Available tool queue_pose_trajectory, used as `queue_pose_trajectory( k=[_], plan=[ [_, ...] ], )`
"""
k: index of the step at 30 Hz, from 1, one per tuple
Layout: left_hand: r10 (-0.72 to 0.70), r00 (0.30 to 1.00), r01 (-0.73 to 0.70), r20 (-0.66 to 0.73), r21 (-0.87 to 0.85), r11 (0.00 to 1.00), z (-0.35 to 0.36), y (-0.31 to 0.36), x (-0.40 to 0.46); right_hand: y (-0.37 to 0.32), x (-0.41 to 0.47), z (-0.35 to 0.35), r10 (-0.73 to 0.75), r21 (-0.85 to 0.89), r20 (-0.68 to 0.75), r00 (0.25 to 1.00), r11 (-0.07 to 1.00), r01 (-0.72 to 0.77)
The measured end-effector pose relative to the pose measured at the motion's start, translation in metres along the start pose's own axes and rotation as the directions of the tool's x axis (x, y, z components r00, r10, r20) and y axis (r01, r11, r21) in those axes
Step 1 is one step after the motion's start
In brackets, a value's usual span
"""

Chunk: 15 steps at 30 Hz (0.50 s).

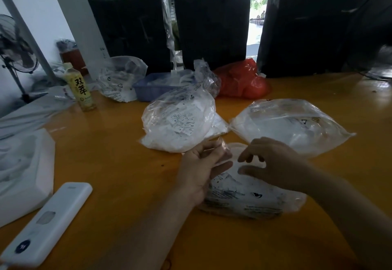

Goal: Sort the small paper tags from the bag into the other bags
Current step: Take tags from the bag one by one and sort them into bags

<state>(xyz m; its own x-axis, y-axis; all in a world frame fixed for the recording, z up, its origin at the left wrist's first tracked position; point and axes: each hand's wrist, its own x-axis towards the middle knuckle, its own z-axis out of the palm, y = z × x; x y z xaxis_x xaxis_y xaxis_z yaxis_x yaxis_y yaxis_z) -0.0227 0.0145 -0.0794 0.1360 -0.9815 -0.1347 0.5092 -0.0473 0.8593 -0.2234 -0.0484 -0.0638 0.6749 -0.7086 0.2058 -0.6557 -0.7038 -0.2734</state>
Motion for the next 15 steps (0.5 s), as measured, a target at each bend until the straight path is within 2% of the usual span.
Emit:
queue_pose_trajectory(
  k=[3, 8, 10, 12, 13, 15],
  plan=[
    [0.006, 1.000, -0.006, 0.022, -0.007, 1.000, 0.000, 0.002, -0.001, 0.009, -0.002, 0.004, -0.016, -0.134, 0.117, 0.993, 0.990, 0.032],
    [-0.005, 1.000, 0.004, -0.006, -0.046, 0.999, 0.001, 0.001, 0.000, 0.004, -0.002, -0.001, -0.046, -0.073, 0.061, 0.997, 0.996, 0.050],
    [-0.019, 1.000, 0.017, -0.022, -0.086, 0.996, 0.000, 0.001, 0.000, 0.000, -0.003, -0.003, 0.044, 0.066, -0.087, 0.995, 0.997, -0.039],
    [-0.015, 1.000, 0.012, -0.019, -0.121, 0.993, 0.001, 0.000, 0.001, -0.001, -0.001, -0.004, 0.217, 0.280, -0.246, 0.945, 0.949, -0.145],
    [-0.008, 1.000, 0.006, -0.013, -0.129, 0.992, 0.001, 0.000, 0.002, -0.001, 0.000, -0.005, 0.300, 0.393, -0.270, 0.915, 0.902, -0.180],
    [0.002, 1.000, -0.002, -0.002, -0.123, 0.992, 0.002, 0.000, 0.002, -0.001, 0.000, -0.007, 0.422, 0.596, -0.227, 0.878, 0.773, -0.217]
  ],
)
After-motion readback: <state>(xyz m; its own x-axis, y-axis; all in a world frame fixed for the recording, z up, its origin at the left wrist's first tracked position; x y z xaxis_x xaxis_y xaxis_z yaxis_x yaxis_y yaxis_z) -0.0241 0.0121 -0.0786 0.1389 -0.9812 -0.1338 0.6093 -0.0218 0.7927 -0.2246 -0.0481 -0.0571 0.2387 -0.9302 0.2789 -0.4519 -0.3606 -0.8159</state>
